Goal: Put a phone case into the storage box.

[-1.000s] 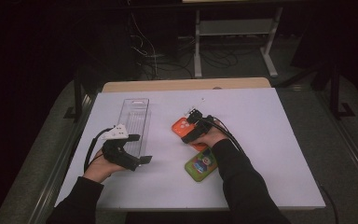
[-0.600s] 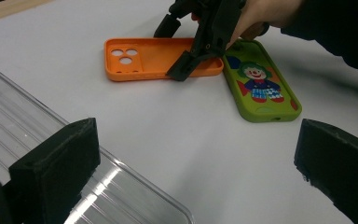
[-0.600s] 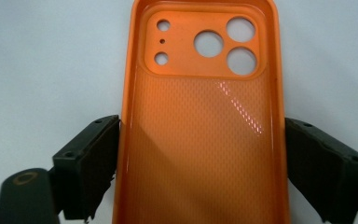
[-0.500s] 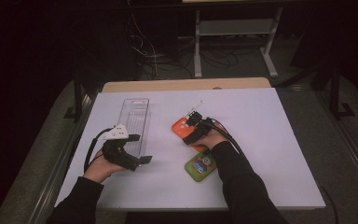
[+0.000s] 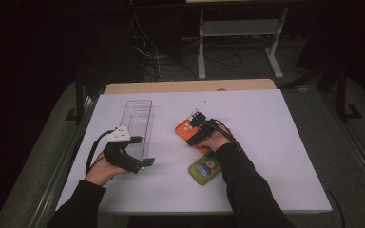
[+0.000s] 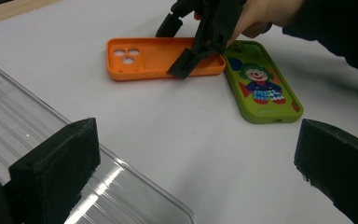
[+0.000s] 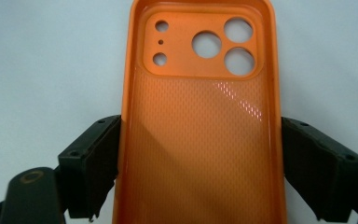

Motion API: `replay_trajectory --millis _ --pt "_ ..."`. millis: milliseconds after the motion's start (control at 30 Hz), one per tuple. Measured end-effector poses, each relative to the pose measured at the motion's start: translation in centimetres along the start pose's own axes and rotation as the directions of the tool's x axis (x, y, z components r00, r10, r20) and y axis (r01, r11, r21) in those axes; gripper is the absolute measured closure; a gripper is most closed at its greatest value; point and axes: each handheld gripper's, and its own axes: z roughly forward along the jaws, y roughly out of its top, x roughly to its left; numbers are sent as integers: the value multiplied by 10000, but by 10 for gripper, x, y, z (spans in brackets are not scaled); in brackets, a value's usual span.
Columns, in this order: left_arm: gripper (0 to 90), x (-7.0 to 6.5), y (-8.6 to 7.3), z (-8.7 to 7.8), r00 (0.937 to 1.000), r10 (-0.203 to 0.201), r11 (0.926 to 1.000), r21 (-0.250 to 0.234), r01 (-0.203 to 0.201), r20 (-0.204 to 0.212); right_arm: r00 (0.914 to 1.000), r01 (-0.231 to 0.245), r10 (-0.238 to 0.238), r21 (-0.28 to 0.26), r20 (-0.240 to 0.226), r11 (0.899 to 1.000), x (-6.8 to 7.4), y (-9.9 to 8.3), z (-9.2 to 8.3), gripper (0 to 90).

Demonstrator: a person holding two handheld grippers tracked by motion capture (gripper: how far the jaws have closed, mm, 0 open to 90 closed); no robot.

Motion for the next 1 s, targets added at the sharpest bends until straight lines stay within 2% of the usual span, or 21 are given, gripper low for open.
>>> replay_trajectory --millis 100,300,533,567,800,1000 --pt "0 1 0 0 10000 46 10000 -39 -46 24 10000 -53 52 -81 -58 10000 -5 4 -9 154" --pt "0 1 0 -1 9999 -1 10000 14 1 121 9998 114 -118 -284 -133 9995 -14 7 -42 153" --pt "0 3 6 2 9996 136 9997 194 -141 251 9985 436 -442 -197 -315 9989 -25 -13 -71 153" --pt "0 2 7 2 9995 -14 9998 209 7 300 9983 479 -484 -160 -315 9987 -26 -16 -74 153" --pt "0 0 14 9 9986 -4 9995 300 -12 522 9958 760 -765 -122 -498 9970 -30 -44 -86 153" --pt "0 -3 24 20 9972 162 9992 342 -187 724 9919 1168 -1174 -141 -493 9931 -28 -52 -97 153"
